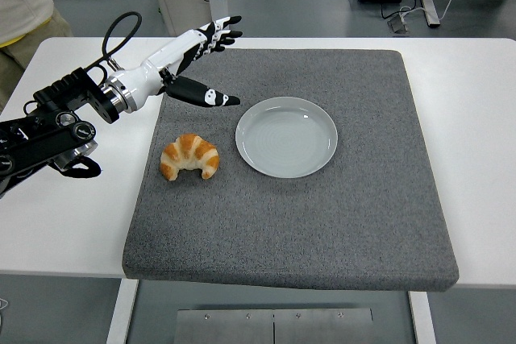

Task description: Place the bread on the plate

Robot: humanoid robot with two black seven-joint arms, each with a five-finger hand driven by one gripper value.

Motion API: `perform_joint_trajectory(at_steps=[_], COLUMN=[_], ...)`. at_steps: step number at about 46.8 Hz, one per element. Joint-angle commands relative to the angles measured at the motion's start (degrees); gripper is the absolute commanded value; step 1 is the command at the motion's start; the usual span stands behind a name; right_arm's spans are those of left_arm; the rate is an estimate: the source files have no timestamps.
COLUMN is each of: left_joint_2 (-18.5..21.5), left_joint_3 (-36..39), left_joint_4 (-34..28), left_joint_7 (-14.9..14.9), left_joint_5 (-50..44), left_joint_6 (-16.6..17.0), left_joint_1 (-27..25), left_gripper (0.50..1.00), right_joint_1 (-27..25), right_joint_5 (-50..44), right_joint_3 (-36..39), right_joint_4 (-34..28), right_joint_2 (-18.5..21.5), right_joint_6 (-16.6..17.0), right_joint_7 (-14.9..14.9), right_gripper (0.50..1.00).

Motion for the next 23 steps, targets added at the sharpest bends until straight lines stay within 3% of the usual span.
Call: perform_joint_trajectory(at_steps=[1, 4, 7, 15, 23], left_joint_2=[1.82, 3.14, 4.72, 7.80, 9.65], left_joint_3=[0.33, 0.24, 0.24, 0.50, 3.22], left_joint_4=[-2.82, -5.01, -7.47, -12.05, -12.58], left_joint_7=[5.63, 10.21, 11.98, 12.86, 12.68], left_joint_5=[-0.01, -0.01, 0.34, 6.40, 11.59], left_joint_6=[0.06, 0.14, 0.41, 0.41, 0.67], left_joint_1=[0.15, 0.15, 0.15, 0.42, 0.42], left_gripper=[0.964, 0.966, 0.968, 0.968, 0.966], right_joint_1=[0.00, 0.09, 0.00, 0.00, 0.00], right_joint_5=[0.00, 0.00, 0.00, 0.00, 0.00], right_joint_3=[-0.01, -0.01, -0.01, -0.01, -0.01], right_joint_4=[0.00, 0.00, 0.00, 0.00, 0.00], right_joint_2=[0.00, 0.00, 0.00, 0.00, 0.00], right_joint_6=[-0.02, -0.02, -0.02, -0.02, -0.02], right_joint_7=[0.00, 0.00, 0.00, 0.00, 0.00], right_gripper=[1.000, 1.000, 1.000, 1.000, 1.000])
